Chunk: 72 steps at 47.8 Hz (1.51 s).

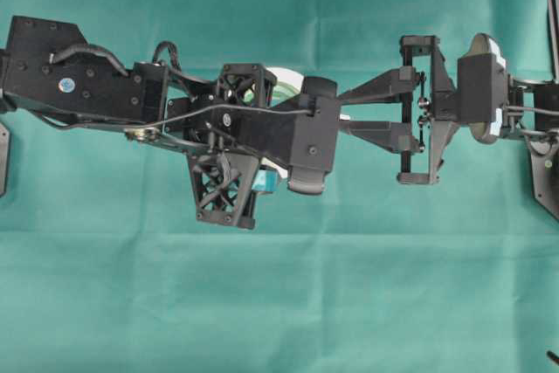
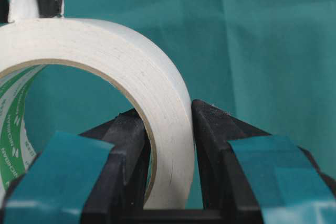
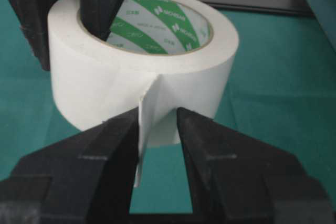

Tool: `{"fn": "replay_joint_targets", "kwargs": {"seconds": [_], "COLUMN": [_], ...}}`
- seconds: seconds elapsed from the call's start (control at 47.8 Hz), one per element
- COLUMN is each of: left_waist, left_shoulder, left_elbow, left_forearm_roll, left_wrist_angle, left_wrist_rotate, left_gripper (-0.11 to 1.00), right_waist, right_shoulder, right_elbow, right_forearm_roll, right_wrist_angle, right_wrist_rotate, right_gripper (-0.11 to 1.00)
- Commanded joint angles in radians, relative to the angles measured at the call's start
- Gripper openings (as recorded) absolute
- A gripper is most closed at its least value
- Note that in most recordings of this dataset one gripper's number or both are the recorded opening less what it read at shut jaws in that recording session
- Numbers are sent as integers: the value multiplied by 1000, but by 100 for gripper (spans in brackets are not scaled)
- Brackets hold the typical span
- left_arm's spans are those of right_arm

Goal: Peel off the duct tape with your right arm.
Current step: 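Move the right gripper toward the tape's free end tab, then close the right gripper on the tape end tab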

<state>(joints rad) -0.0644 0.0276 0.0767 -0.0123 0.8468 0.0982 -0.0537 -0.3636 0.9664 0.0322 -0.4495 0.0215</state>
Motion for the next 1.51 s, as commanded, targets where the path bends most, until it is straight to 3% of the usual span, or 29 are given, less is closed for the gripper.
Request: {"fn": "replay_joint_targets", "kwargs": {"seconds": [0.0,1.108,1.485], "left_waist": [2,2,2], "left_shoulder": [-17,-15,-15], "left_elbow": [-35,-34,-34], "left_forearm_roll": [2,2,2], "left_wrist_angle": [-8,-6,-6], "left_wrist_rotate": [2,2,2], "left_gripper": [21,21,21], "right_waist": [-3,-3,-3], "right_shoulder": [-9,-28,-8], "right_elbow": [-9,9,12], "right_forearm_roll": [3,3,0], "right_wrist_angle": [-11,-21,-51], "right_wrist_rotate": [0,11,11], "right_gripper": [2,1,-8]}}
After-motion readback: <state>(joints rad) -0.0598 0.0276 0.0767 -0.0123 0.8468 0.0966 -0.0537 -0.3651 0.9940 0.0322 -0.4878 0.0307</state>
